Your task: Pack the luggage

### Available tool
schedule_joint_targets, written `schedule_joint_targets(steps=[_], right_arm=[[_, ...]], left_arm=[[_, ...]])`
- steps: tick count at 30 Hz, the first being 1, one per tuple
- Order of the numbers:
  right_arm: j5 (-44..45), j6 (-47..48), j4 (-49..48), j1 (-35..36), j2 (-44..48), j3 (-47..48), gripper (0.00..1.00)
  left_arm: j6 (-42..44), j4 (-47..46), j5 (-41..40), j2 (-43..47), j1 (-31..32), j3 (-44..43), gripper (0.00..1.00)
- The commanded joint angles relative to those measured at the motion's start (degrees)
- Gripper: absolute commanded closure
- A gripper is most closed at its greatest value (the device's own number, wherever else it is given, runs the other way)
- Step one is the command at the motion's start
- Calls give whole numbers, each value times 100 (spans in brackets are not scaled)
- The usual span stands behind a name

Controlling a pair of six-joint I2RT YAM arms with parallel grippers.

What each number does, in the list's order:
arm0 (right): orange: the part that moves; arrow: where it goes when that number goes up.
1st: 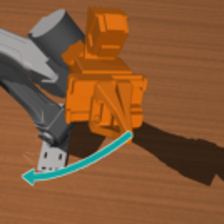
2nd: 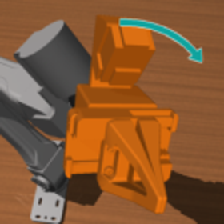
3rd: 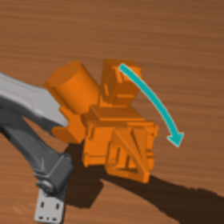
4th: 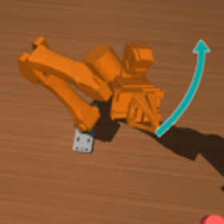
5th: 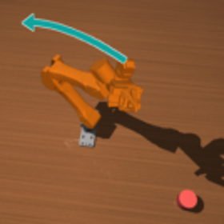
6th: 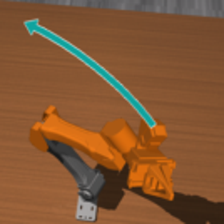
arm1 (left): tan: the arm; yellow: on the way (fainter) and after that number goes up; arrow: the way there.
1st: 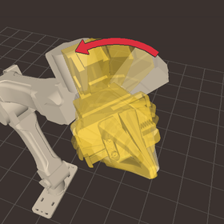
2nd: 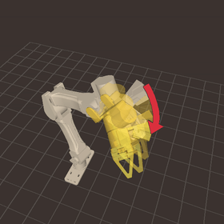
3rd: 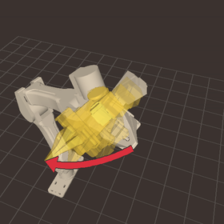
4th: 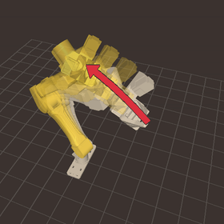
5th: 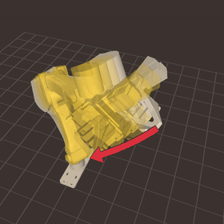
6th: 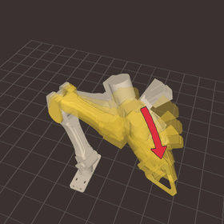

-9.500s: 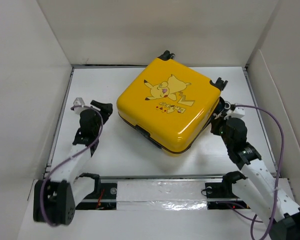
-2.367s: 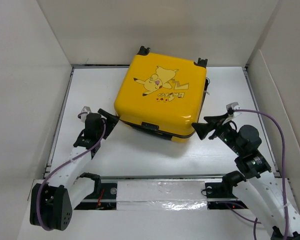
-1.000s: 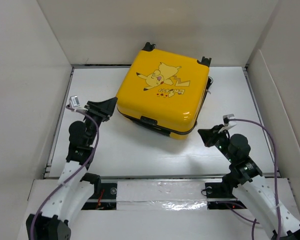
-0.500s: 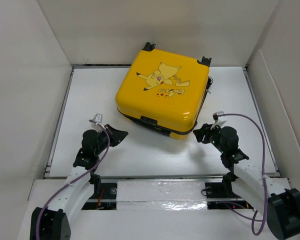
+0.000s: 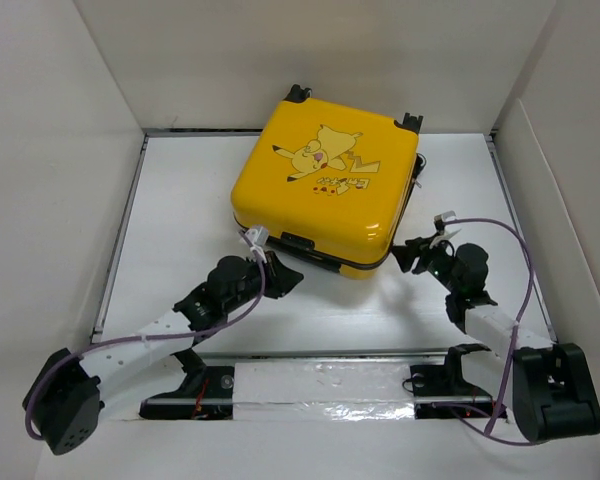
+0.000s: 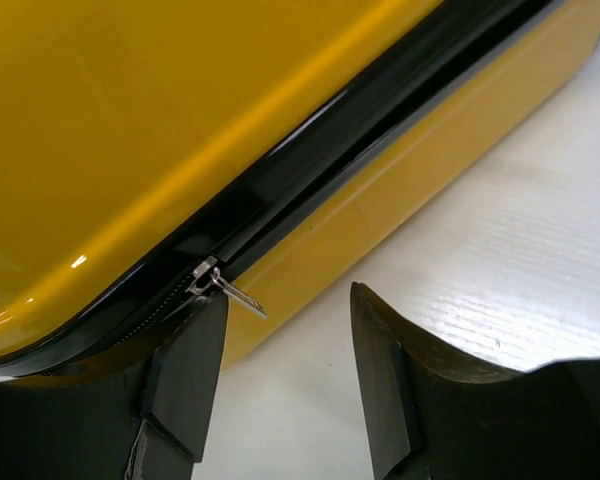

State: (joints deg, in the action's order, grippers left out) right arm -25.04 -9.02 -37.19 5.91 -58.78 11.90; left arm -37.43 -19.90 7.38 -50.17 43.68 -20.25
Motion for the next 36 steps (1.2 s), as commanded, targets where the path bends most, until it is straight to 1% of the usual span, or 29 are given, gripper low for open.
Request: schedule_joint_targets(steps=[1, 3, 5, 6, 12, 14, 15, 17, 18, 20, 21, 23, 24, 25, 26, 27, 28, 29, 30, 31, 32, 33, 34, 36], right_arm=[[-1020, 312, -773, -55, -247, 365, 44], [-1362, 339, -816, -55, -511, 453, 46], [-1451, 278, -1139, -55, -616, 384, 47], [-1443, 225, -1211, -107, -660, 322, 50], [-1609, 137, -1291, -108, -757, 409, 70], [-1662, 93, -1282, -108, -836, 445, 73], [-1723, 50, -1291, -108, -871, 445, 78], [-1741, 14, -1352, -56, -977, 436, 82], [-1715, -64, -1396, -55, -986, 410, 87], [-1698, -135, -1492, -55, -934, 348, 93], [-1576, -249, -1502, -3, -872, 261, 100], [-1522, -311, -1397, 103, -706, 164, 100], [-1391, -372, -1301, 251, -478, 68, 100], [-1259, -425, -1126, 366, -311, 23, 100], [-1110, -460, -706, 497, -126, -21, 100], [-995, -522, -458, 655, 319, -56, 100], [-646, -583, -160, 1005, 585, -143, 100], [-469, -662, 330, 1208, 866, -196, 100], [-319, -828, 587, 1428, 1147, -232, 100], [74, -917, 921, 1865, 1707, -241, 100], [278, -1013, 1516, 2096, 1973, -232, 100], [445, -1136, 1783, 2316, 2228, -223, 100], [760, -1190, 2403, 2762, 2692, -171, 100], [1078, -1338, 2891, 3195, 3073, -136, 100]], left_arm=[[157, -584, -555, -413, 62, -242, 92], [157, -637, -448, -809, 62, -409, 91], [183, -883, -351, -1055, 62, -479, 90], [183, -901, -334, -1126, 62, -523, 90], [192, -1086, -202, -1539, 62, -796, 90], [157, -1209, -158, -1601, 62, -831, 90], [157, -1261, -158, -1610, 62, -840, 90], [157, -1323, -131, -1688, 62, -927, 89], [174, -1341, -123, -1724, 62, -963, 89], [175, -1437, -96, -1872, 62, -1042, 89], [175, -1490, -96, -1934, 62, -1068, 89], [183, -1631, -113, -2110, 62, -1165, 89], [183, -1657, -140, -2163, 62, -1218, 89], [192, -1736, -175, -2216, 62, -1253, 89], [184, -1771, -245, -2294, 62, -1340, 89], [175, -1806, -298, -2330, 62, -1393, 89], [175, -1876, -350, -2365, 62, -1429, 89], [166, -1921, -447, -2435, 62, -1533, 89], [166, -1938, -474, -2488, 62, -1595, 89], [166, -1956, -509, -2550, 62, -1674, 89], [166, -1965, -518, -2698, 62, -1823, 89], [166, -1982, -527, -2760, 62, -1885, 89], [175, -2009, -553, -2874, 62, -2008, 89], [175, -2018, -562, -2980, 62, -2149, 89]])
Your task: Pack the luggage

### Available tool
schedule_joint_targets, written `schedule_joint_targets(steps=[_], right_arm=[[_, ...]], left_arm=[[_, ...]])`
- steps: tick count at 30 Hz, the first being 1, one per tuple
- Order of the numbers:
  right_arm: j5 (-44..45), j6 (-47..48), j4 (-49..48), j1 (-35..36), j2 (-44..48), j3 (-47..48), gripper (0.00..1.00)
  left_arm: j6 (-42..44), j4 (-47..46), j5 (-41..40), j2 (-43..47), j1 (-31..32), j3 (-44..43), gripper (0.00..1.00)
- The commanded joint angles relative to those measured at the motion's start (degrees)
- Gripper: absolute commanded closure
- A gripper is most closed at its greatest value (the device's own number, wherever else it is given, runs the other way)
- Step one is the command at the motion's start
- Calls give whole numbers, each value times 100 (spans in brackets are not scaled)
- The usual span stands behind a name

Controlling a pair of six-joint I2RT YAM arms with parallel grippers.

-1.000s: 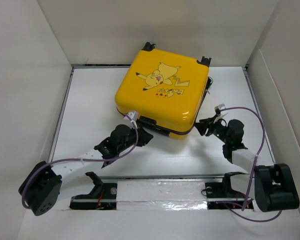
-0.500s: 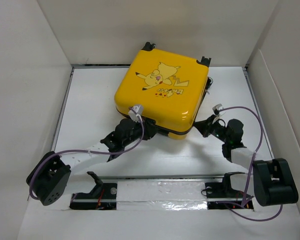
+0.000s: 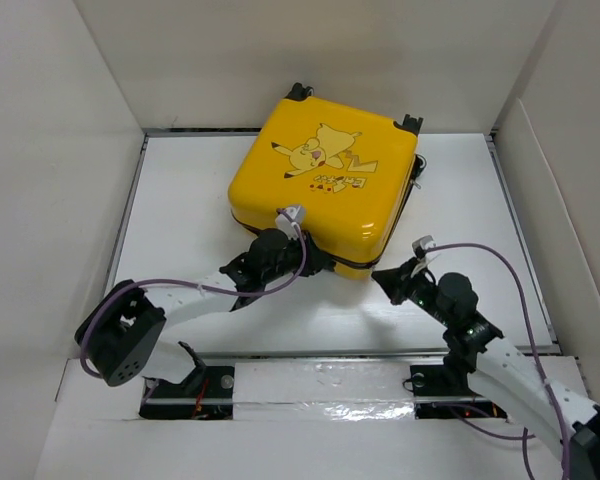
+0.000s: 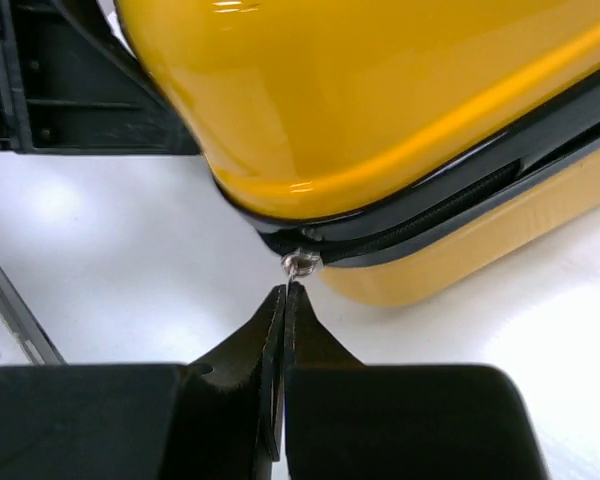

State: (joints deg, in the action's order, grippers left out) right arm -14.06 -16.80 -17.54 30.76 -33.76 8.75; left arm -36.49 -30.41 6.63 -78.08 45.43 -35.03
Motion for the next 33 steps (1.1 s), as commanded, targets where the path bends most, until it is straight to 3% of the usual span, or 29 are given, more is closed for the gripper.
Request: schedule_joint_targets(steps=[1, 4, 6, 10, 14, 19, 22, 24, 26, 27, 29, 33], right_arm=[[191, -631, 1093, 912, 798, 197, 100], [483, -1000, 1131, 1790, 792, 214, 100], [737, -1220, 429, 2561, 232, 240, 100], [2324, -1142, -425, 3478, -1560, 1012, 100], [3295, -1159, -1450, 3630, -2714, 1436, 100], [3866, -1326, -1359, 3700, -2208, 1226, 100], [4436, -1309, -560, 3700, -1531, 1111, 92], [4719, -1230, 266, 3395, -828, 1277, 83], [4957, -1151, 1185, 2955, -284, 1531, 78], [5027, -1142, 1452, 2361, -159, 1829, 76], [5037, -1063, 2014, 1656, 53, 2085, 76], [4406, -755, 2027, -453, -470, 2393, 83]], left_arm=[[63, -984, -470, -294, -113, -742, 89], [-16, -1019, -286, -522, -113, -1032, 89], [-34, -1028, -206, -620, -25, -1217, 89], [1, -835, -250, -735, 273, -1437, 89], [-42, -405, -433, -132, 274, -1070, 89], [-341, 402, -1163, 1626, -306, -111, 80], [-552, 842, -1945, 2638, -735, 84, 64], [-666, 1054, -2175, 2869, -1174, -126, 54], [-868, 985, -1861, 2695, -2079, -372, 48], [-973, 959, -1737, 2563, -2387, -478, 46], [-1316, 854, -1099, 2003, -3298, -758, 46], [-1747, 546, -330, 710, -4076, -1260, 45]])
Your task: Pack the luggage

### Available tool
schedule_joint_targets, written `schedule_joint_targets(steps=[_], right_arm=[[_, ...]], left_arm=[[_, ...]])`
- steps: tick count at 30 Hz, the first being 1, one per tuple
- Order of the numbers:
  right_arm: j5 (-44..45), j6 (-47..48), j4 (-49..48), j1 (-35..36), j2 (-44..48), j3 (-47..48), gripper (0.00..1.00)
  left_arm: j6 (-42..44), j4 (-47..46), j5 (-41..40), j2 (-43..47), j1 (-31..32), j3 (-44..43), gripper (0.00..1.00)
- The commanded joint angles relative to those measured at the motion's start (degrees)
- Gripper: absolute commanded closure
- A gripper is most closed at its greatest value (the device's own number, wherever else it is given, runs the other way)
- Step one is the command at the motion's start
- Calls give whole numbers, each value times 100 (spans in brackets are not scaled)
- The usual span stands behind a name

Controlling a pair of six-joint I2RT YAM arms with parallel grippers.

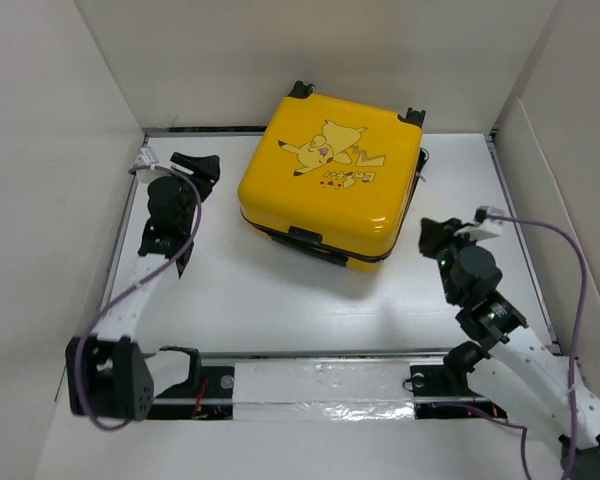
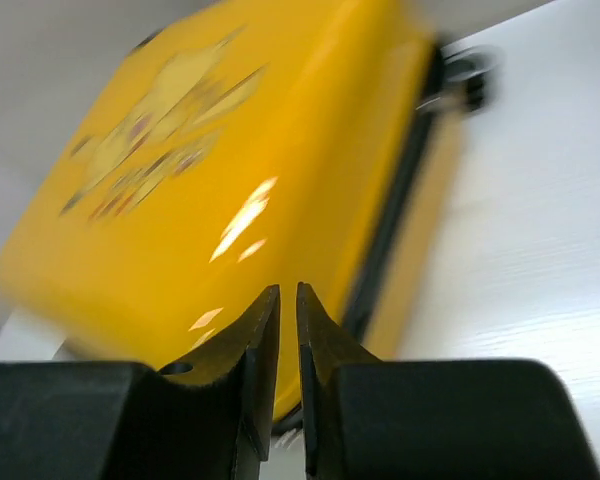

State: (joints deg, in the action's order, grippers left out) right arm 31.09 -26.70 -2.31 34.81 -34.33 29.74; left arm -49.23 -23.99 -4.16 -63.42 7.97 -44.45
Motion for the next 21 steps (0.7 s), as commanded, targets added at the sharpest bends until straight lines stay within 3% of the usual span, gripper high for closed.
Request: schedule_joint_targets(steps=[1, 5, 7, 13, 17, 21], right_arm=[[-756, 261, 355, -1697, -669, 313, 83], [-2457, 279, -593, -2994, -2189, 550, 84], [-2677, 297, -736, -3067, -3031, 752, 81], [-3046, 297, -1210, -3068, -4274, 1253, 67], [-3248, 428, -1026, -2664, -5021, 1667, 65], [-3329, 577, -1262, -2155, -5321, 1641, 65]], left_arm=[[-499, -45, 855, -1073, -400, -493, 45], [-254, 438, 1286, -2724, -454, -1600, 45], [-43, 509, 1383, -3087, -401, -2101, 45], [150, 896, 1822, -4072, -287, -2780, 44], [125, 458, 2077, -4180, -7, -2500, 45], [-156, -526, 1902, -3442, 371, -879, 46]])
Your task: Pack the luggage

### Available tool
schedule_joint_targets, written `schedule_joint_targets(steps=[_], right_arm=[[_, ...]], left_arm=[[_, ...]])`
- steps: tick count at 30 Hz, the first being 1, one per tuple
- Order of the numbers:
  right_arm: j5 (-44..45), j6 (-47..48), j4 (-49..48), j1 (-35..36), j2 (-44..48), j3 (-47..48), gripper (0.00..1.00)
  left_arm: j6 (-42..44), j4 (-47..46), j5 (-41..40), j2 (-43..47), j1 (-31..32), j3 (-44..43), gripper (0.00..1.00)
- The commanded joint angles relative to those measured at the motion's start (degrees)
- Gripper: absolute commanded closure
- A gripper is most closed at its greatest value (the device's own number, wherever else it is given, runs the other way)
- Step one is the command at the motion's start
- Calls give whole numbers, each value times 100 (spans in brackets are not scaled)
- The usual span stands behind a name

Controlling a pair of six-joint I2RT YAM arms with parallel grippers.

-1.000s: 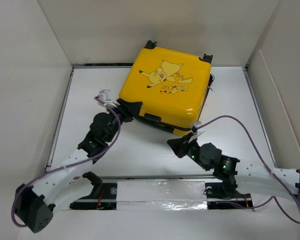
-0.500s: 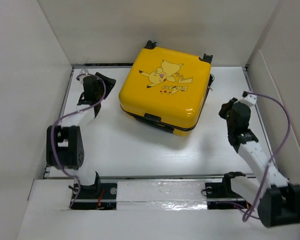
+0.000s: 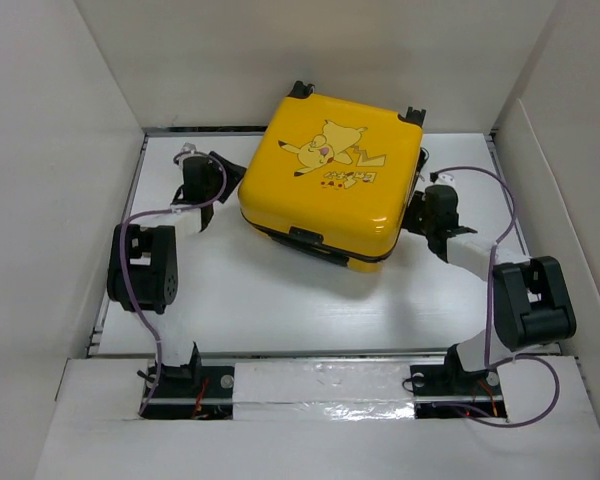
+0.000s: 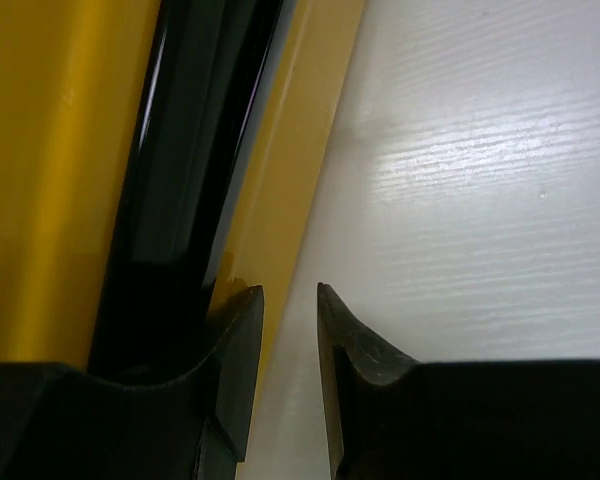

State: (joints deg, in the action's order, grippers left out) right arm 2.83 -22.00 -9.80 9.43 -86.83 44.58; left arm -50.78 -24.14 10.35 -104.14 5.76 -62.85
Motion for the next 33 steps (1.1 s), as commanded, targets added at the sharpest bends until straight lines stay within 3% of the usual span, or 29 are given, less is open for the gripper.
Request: schedule_joint_targets(steps=[1, 3, 7, 14, 18, 19, 23, 25, 29, 32, 33], right_arm=[[-511, 134, -549, 497, -89, 122, 65], [-608, 196, -566, 761, -89, 78, 64], [-775, 363, -593, 990, 8, -71, 62], [-652, 328, -356, 561, 1139, -949, 57], [-485, 108, -76, -28, 2596, -1671, 45], [-590, 99, 21, -133, 2862, -1811, 42], [-907, 64, 338, -66, 3996, -1796, 28], [-698, 73, 654, 137, 4478, -1629, 22], [383, 90, 840, 305, 4702, -1119, 14], [-60, 82, 524, -89, 3976, -662, 15], [-229, 64, 323, -212, 3728, -400, 16]], left_arm=[[-54, -756, 355, 849, 671, 1324, 46], [-151, -1258, 57, 1508, 978, 2210, 46], [-142, -1672, -366, 2440, 1688, 3128, 46], [217, -1856, -886, 3654, 3305, 3586, 46], [508, -1076, -1499, 4189, 3555, 3358, 44], [552, -919, -1631, 4417, 3424, 3384, 42], [421, -101, -1931, 5594, 2476, 3508, 21], [306, 49, -1783, 5624, 1863, 3350, 17], [88, 51, -1501, 4600, 1017, 2665, 13], [-212, -406, -343, 3275, 262, 1937, 16], [-247, -425, 77, 2912, 155, 1308, 17]])
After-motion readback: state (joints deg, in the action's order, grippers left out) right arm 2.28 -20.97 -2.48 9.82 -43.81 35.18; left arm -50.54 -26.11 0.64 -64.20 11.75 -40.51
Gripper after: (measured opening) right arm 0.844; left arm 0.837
